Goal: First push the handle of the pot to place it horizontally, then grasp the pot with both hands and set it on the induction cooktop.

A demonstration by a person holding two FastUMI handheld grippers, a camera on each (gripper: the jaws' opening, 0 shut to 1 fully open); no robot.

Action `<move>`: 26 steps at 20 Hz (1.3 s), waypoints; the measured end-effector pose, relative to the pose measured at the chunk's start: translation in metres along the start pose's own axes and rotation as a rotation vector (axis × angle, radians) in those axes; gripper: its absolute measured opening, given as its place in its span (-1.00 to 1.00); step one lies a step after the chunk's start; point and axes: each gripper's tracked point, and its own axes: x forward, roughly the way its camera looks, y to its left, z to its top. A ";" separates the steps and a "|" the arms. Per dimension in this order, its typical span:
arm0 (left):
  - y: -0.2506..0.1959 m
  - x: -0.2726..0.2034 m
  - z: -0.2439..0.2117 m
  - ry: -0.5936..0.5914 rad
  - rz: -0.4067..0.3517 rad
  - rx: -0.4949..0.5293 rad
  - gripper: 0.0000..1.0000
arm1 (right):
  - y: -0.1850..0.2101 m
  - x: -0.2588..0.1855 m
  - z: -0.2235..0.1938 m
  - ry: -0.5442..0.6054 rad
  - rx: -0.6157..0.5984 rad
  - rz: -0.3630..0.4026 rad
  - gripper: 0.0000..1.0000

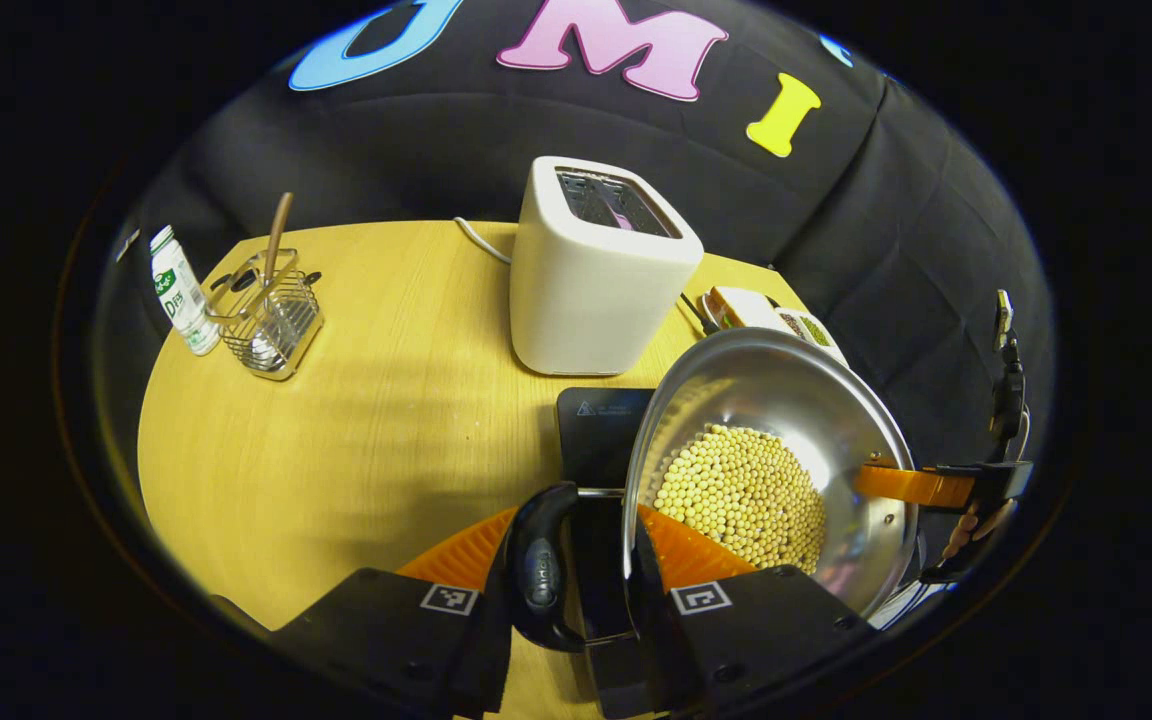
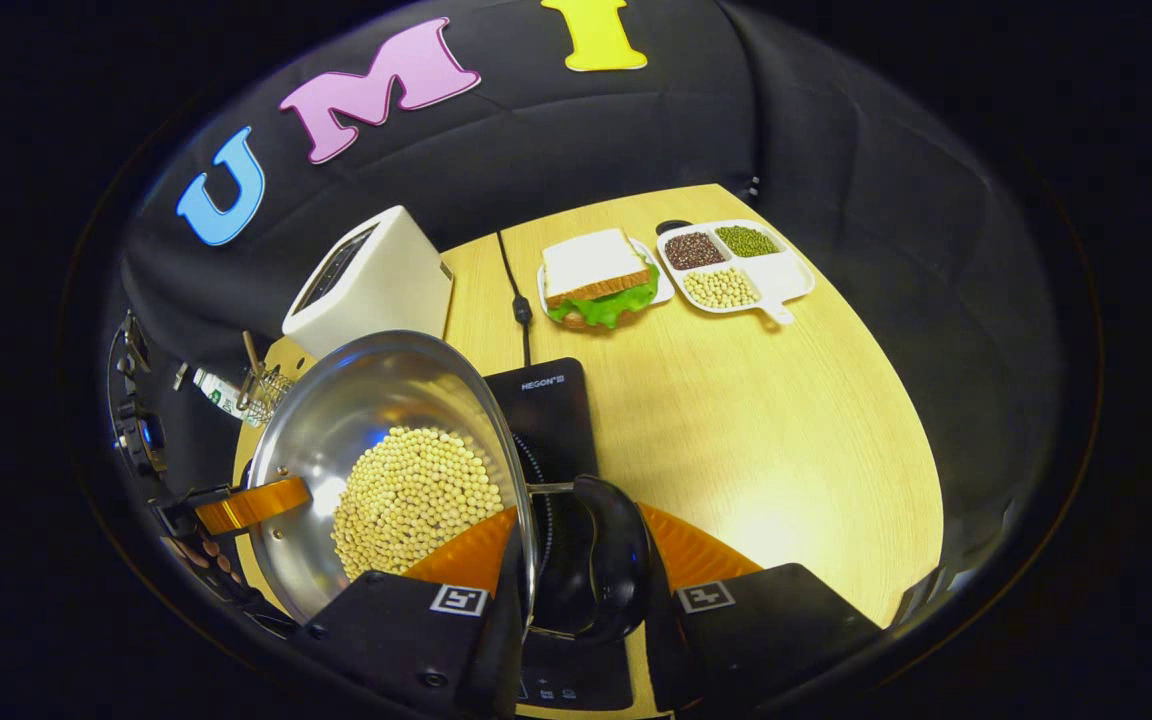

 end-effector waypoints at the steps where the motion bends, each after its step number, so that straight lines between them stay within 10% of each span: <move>1: -0.001 0.001 -0.001 -0.001 0.003 -0.006 0.10 | -0.003 0.004 0.001 0.002 -0.002 0.006 -0.02; 20: -0.001 0.012 -0.005 0.056 0.070 0.037 0.46 | -0.008 0.019 0.003 0.024 0.017 0.058 0.11; 22: -0.007 0.007 0.000 0.042 0.059 0.047 0.89 | -0.012 0.016 0.007 0.008 0.027 0.049 0.53; 24: -0.010 -0.001 0.000 0.037 0.048 0.058 0.92 | -0.015 0.008 0.012 -0.015 0.040 0.047 1.00; 26: -0.012 -0.011 0.003 0.018 0.046 0.070 0.92 | -0.017 -0.002 0.015 -0.039 0.045 0.043 0.97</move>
